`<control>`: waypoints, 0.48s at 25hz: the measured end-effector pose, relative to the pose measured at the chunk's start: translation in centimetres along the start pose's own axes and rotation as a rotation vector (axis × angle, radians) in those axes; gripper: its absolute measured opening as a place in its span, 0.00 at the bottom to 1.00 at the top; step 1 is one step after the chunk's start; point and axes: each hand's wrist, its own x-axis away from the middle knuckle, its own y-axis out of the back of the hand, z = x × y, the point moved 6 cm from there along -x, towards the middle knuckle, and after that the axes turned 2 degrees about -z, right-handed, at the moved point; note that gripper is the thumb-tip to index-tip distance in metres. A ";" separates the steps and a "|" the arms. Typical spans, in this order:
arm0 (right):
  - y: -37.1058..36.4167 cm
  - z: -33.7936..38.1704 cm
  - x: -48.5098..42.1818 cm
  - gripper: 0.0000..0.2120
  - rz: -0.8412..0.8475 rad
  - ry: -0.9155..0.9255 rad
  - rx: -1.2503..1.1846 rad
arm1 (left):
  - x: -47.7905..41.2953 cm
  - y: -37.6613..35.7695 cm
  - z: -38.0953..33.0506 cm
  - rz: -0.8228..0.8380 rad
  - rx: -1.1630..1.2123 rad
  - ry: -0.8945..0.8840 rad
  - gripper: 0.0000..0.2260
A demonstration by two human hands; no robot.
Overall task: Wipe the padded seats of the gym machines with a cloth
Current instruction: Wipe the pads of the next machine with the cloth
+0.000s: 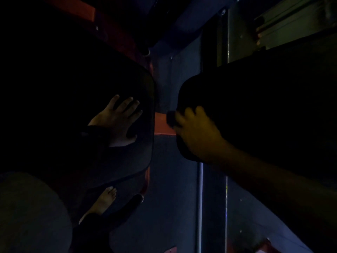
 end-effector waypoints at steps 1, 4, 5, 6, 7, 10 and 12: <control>-0.5 2.2 0.9 0.22 0.038 0.109 0.033 | 0.0 0.0 0.0 0.005 -0.008 0.002 0.41; -0.7 -0.1 -0.2 0.23 0.038 -0.019 -0.105 | 0.1 0.2 0.1 0.005 0.011 0.003 0.40; -0.3 -1.6 -1.2 0.25 0.043 -0.129 -0.126 | 0.1 0.2 0.1 0.001 0.017 -0.001 0.40; -0.2 -2.0 -2.0 0.26 0.061 -0.206 -0.120 | 0.1 0.2 0.1 -0.007 0.024 0.000 0.41; -0.3 -1.7 -2.9 0.28 0.097 -0.242 -0.071 | 0.0 0.1 0.2 -0.017 0.024 0.003 0.41; -0.3 -2.6 -4.4 0.29 0.094 -0.313 -0.088 | 0.0 0.0 0.2 -0.038 0.014 -0.011 0.41; 0.2 -5.0 -5.1 0.27 0.037 -0.372 -0.098 | 0.0 -0.2 0.1 -0.038 0.001 -0.012 0.41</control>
